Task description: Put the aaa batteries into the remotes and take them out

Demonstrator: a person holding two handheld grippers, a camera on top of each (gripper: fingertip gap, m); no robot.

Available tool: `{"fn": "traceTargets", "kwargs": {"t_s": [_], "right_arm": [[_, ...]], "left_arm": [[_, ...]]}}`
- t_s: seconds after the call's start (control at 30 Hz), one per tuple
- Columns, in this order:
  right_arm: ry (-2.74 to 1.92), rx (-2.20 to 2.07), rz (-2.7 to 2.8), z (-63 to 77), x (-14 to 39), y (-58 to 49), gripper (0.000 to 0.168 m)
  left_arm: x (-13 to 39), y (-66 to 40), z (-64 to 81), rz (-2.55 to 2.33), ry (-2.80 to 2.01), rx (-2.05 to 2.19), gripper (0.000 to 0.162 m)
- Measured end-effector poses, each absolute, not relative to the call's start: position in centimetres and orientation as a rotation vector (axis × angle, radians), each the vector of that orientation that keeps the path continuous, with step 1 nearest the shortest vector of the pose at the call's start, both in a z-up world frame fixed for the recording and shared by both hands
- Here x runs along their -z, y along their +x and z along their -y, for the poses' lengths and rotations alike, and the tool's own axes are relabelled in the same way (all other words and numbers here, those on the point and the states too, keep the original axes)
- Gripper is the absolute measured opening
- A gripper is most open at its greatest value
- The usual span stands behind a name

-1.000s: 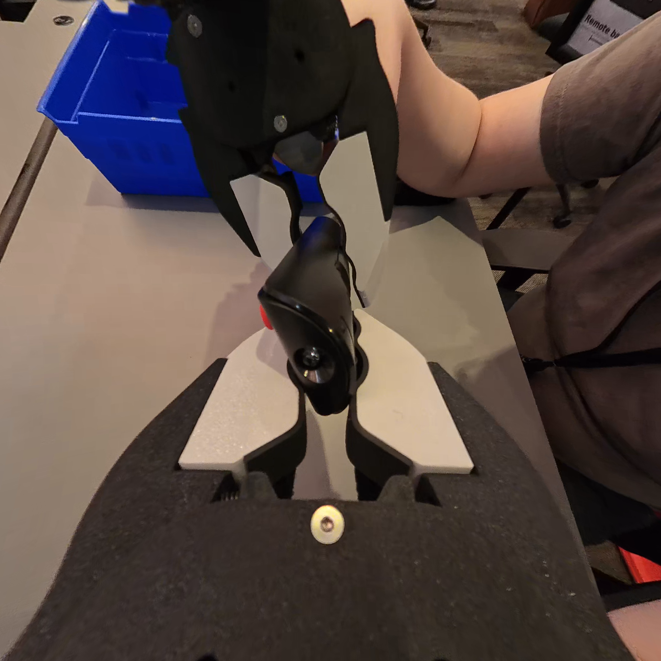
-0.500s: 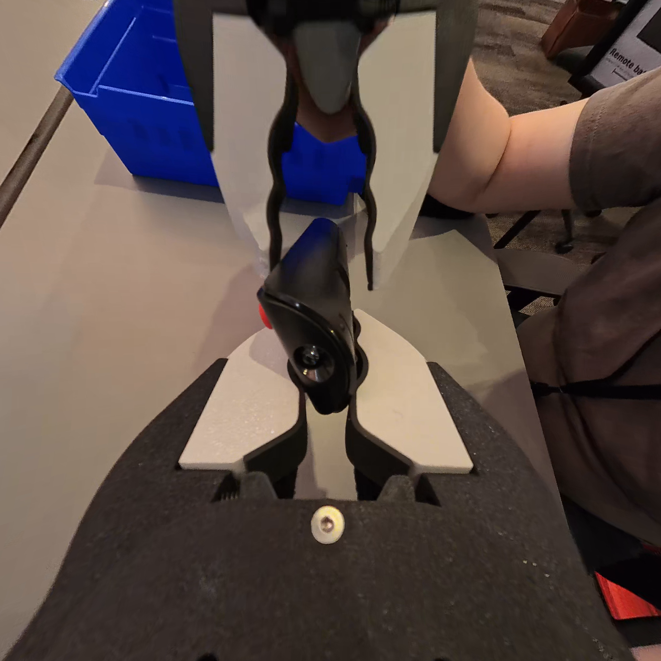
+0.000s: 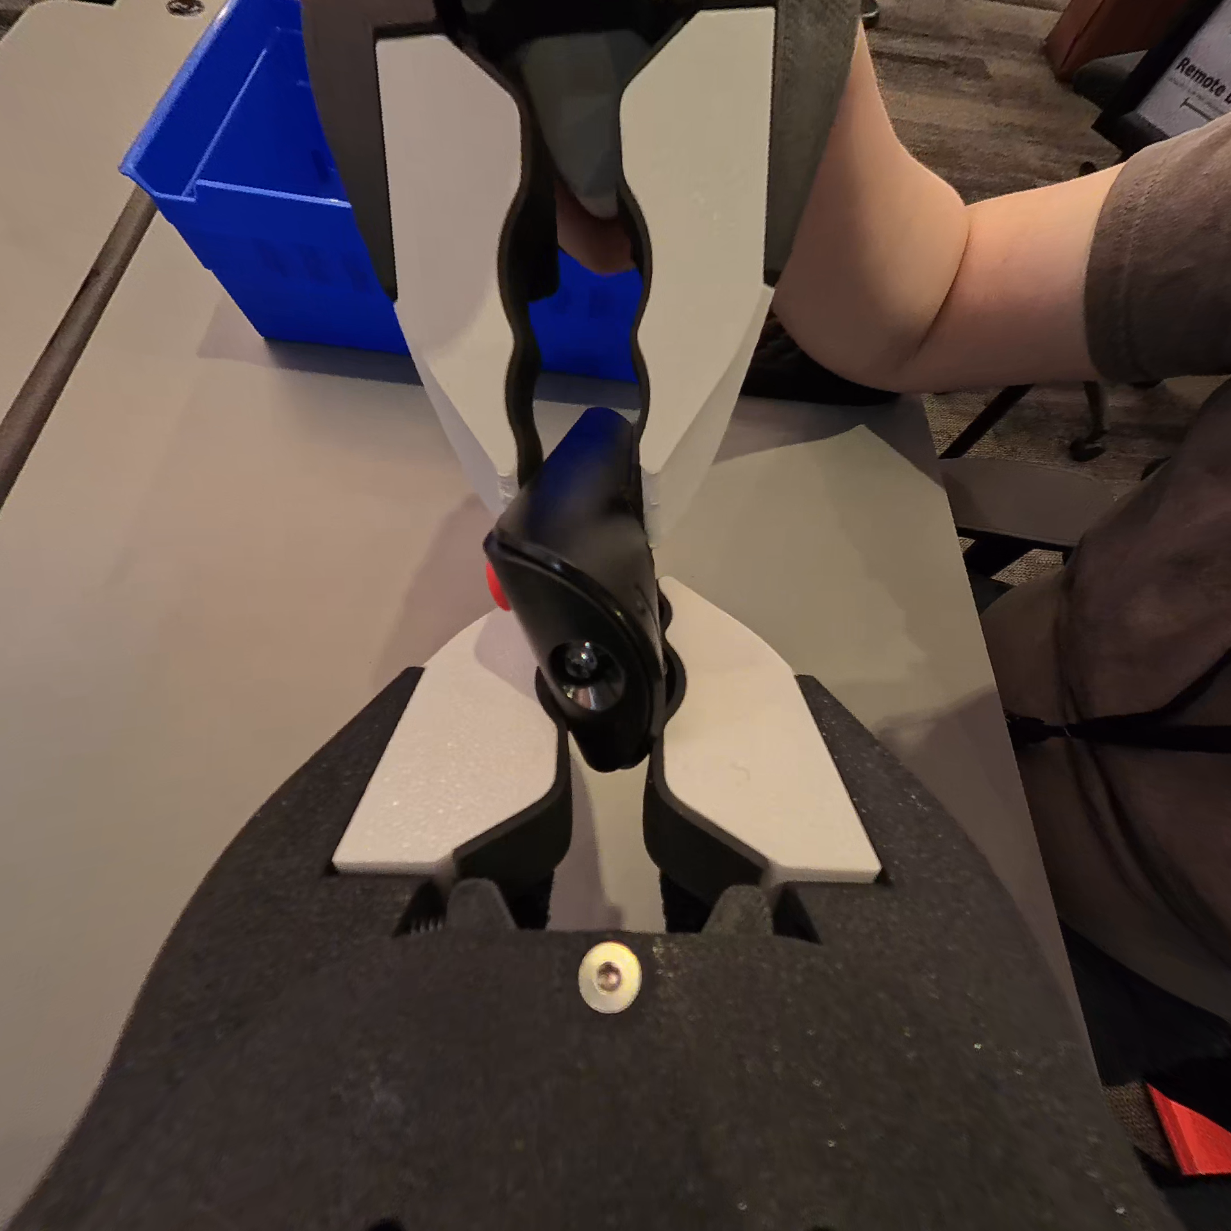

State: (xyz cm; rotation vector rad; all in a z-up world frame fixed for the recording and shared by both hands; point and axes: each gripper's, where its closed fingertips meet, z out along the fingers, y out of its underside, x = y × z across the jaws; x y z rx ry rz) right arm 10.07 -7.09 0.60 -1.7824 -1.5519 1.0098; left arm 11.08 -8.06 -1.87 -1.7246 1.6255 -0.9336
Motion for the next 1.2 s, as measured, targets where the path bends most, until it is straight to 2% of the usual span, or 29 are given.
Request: {"fn": "traceTargets", "kwargs": {"t_s": [0.57, 0.87, 1.13, 1.2], "right_arm": [[-1.878, -0.878, 1.66, 7.6, 1.6, 11.3, 0.024], [-1.855, -1.093, 1.568, 7.9, 0.2, 10.2, 0.025], [-1.85, -1.119, 1.558, 8.2, -0.5, 10.2, 0.022], [-1.867, -1.104, 1.556, 7.8, -0.1, 10.4, 0.022]], "left_arm": [[3.2, 11.8, 8.2, -1.648, -1.759, 0.973, 0.019], [1.6, 11.2, 8.7, -1.62, -1.713, 1.085, 0.021], [0.3, 11.1, 8.8, -1.577, -1.647, 1.185, 0.022], [-0.5, 10.9, 8.3, -1.524, -1.64, 1.206, 0.027]]}}
